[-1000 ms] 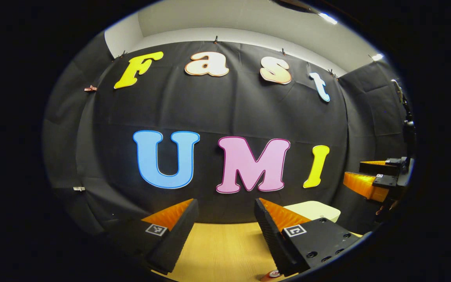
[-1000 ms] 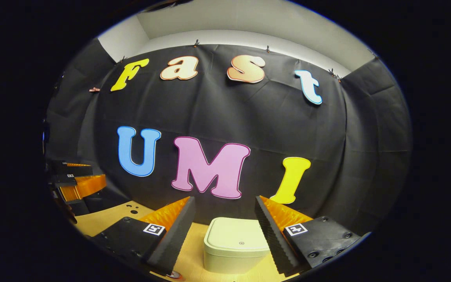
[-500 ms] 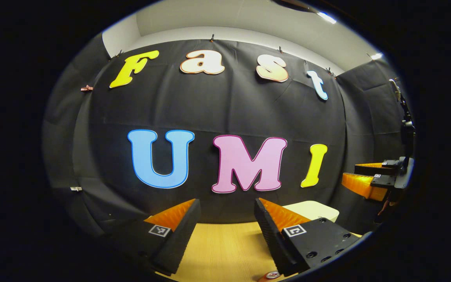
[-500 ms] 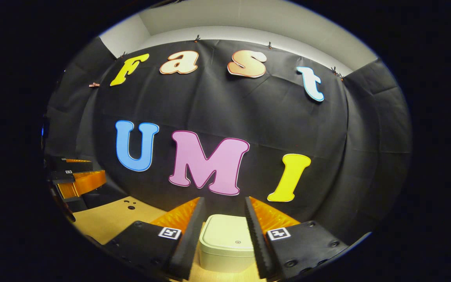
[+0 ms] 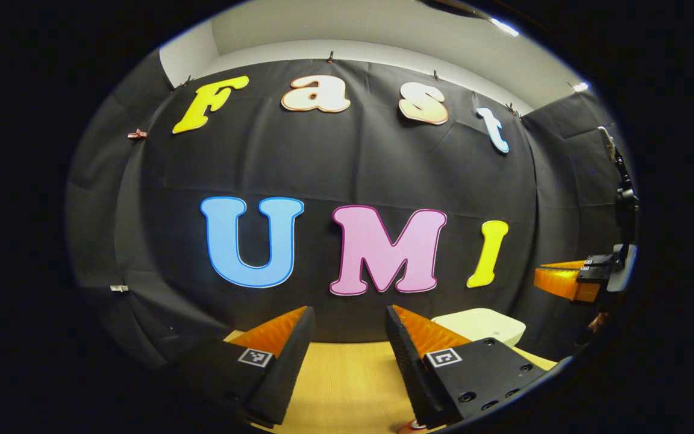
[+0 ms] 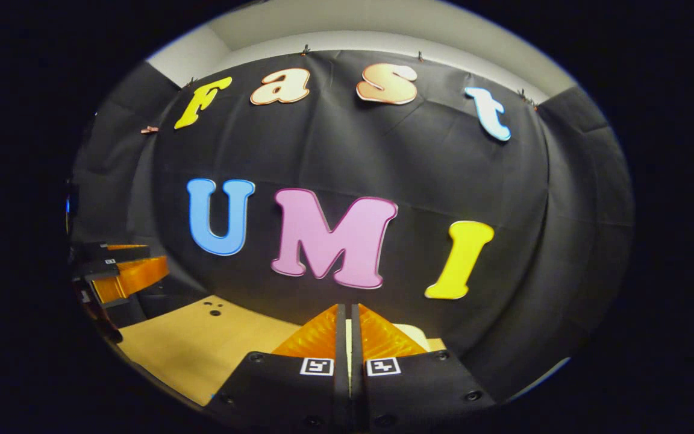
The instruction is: Press the lid of the desktop garbage bin to open it, pick up the crumpled paper on the desktop and throw it into the bin, then pick up the pop can on the desktop and drop it into the bin, and finally close the garbage bin lid.
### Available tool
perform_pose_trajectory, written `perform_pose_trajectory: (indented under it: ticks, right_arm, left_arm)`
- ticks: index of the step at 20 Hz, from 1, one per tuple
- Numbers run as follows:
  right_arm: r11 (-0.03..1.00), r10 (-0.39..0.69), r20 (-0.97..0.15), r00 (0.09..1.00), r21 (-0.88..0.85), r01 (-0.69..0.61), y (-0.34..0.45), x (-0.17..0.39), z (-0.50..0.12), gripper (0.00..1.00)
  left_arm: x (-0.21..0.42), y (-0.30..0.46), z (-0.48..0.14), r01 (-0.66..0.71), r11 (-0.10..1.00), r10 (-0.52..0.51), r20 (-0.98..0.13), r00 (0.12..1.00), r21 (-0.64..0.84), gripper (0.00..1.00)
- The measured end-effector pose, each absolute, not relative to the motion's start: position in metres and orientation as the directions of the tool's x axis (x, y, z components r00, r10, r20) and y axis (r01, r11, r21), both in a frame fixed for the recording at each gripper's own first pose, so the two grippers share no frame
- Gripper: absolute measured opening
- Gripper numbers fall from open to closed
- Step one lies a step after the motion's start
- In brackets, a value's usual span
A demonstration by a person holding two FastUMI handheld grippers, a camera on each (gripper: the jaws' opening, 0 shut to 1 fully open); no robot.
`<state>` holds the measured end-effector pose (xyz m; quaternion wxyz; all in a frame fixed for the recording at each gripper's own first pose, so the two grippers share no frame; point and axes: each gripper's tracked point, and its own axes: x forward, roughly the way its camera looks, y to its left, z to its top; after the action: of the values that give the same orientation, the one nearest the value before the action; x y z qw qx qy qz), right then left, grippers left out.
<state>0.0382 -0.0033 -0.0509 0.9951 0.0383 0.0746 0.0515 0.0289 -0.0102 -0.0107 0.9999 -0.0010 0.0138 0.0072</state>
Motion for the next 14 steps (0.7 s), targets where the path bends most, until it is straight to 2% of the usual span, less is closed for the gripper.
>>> perform_pose_trajectory:
  ticks: [2,5,10,14]
  right_arm:
    - [0.986,0.116,-0.188,0.975,0.139,-0.09,-0.011,0.046,-0.062,0.05]
    - [0.983,0.111,-0.351,0.93,0.174,-0.052,-0.033,0.068,-0.099,0.05]
    - [0.967,0.211,-0.605,0.768,0.245,-0.072,-0.043,0.104,-0.174,0.05]
    - [0.961,0.222,-0.689,0.69,0.274,-0.037,-0.053,0.111,-0.21,0.06]
  left_arm:
    - [0.027,-0.009,-0.012,-0.015,1.0,0.014,-0.026,1.0,-0.007,0.77]
    - [0.024,-0.006,-0.014,-0.018,1.0,0.018,-0.028,0.999,-0.012,0.78]
    - [0.02,-0.003,-0.019,-0.013,1.0,0.013,-0.031,0.999,-0.014,0.78]
    - [0.016,0.001,-0.021,-0.018,1.0,0.018,-0.033,0.999,-0.019,0.77]
